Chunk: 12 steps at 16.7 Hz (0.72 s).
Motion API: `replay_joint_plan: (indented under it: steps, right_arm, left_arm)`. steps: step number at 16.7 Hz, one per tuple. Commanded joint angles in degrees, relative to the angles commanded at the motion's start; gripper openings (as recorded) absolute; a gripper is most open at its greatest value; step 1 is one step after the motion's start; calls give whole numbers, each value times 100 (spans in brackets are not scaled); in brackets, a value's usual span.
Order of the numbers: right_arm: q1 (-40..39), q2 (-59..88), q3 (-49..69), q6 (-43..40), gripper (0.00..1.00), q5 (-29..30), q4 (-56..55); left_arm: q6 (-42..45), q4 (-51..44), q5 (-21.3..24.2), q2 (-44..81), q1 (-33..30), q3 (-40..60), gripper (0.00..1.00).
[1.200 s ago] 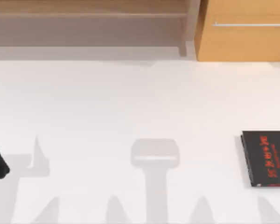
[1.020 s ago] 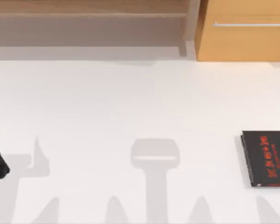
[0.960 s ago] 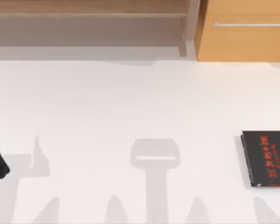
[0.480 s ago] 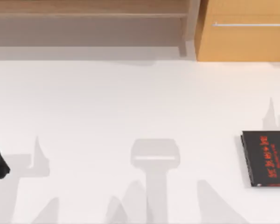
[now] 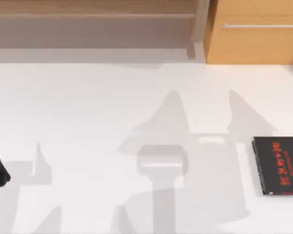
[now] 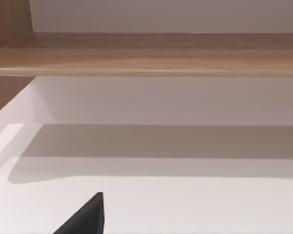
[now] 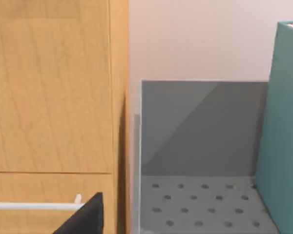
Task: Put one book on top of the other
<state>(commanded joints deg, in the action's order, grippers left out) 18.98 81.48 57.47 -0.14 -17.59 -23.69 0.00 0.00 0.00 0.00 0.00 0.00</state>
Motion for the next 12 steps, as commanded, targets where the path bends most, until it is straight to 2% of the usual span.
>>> replay_joint_plan:
  steps: [7,12]
  right_arm:
    - [668,2911,2049,-24,100,-635,-842]
    - [815,3501,2512,-29,100,-781,-1034]
  left_arm:
    - [0,0,0,0,0,0,100]
    - [0,0,0,0,0,0,100]
